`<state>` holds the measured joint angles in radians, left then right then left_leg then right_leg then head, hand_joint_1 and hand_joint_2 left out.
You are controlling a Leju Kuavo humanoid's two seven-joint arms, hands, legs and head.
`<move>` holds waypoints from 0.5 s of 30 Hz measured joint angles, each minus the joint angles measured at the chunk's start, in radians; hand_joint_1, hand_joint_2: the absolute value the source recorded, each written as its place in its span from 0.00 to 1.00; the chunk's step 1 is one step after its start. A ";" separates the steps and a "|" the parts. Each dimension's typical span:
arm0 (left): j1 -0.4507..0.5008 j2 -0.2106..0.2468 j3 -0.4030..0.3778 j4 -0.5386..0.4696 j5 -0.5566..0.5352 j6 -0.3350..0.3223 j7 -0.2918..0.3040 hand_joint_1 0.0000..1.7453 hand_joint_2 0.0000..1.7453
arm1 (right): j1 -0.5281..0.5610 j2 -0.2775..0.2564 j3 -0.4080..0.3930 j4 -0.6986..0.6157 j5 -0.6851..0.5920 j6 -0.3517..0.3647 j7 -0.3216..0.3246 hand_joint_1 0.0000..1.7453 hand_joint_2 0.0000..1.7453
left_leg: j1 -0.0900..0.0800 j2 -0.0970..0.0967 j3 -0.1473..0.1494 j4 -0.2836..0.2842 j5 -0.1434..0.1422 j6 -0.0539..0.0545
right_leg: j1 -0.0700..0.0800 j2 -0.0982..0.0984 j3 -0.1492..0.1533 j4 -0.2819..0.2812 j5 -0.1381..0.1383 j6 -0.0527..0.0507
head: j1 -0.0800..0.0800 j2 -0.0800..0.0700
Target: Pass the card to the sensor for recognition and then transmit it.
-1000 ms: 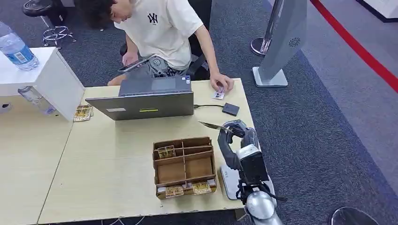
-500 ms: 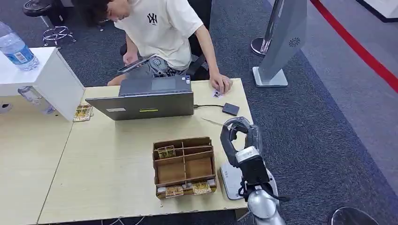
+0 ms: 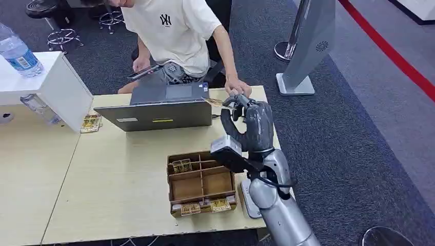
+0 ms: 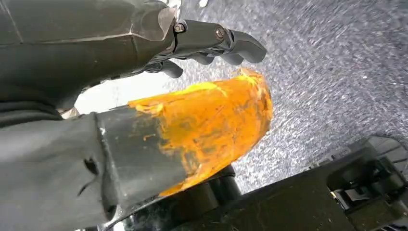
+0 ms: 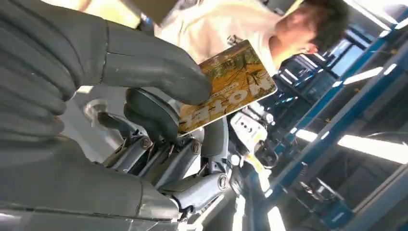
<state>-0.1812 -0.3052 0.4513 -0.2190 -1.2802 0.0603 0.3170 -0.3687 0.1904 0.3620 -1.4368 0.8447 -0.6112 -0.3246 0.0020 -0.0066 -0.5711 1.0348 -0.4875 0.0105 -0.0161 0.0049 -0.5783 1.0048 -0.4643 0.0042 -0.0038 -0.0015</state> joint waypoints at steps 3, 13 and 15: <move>-0.008 0.000 -0.016 0.000 -0.010 -0.011 0.007 0.00 0.00 | -0.093 0.003 0.015 0.092 0.097 -0.024 0.044 1.00 1.00 | 0.000 0.000 0.000 0.000 0.000 0.000 | 0.000 0.000 0.000 0.000 0.000 0.000 | 0.000 0.000; -0.028 -0.005 -0.059 0.000 -0.039 -0.046 0.031 0.00 0.00 | -0.299 0.026 0.016 0.405 0.460 -0.077 0.179 1.00 1.00 | 0.000 0.000 0.000 0.000 0.001 0.000 | 0.000 0.000 0.000 0.000 0.000 0.000 | 0.000 0.000; -0.031 -0.005 -0.065 0.000 -0.039 -0.050 0.034 0.00 0.00 | -0.321 0.029 0.007 0.445 0.519 -0.079 0.198 1.00 1.00 | 0.000 -0.001 0.000 0.000 0.001 0.000 | 0.000 0.000 0.000 0.000 0.000 0.000 | 0.000 0.000</move>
<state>-0.2121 -0.3101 0.3860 -0.2190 -1.3195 0.0103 0.3513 -0.6894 0.2194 0.3689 -0.9922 1.3639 -0.6905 -0.1268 0.0020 -0.0072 -0.5711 1.0349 -0.4867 0.0101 -0.0161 0.0047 -0.5785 1.0050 -0.4641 0.0040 -0.0034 -0.0015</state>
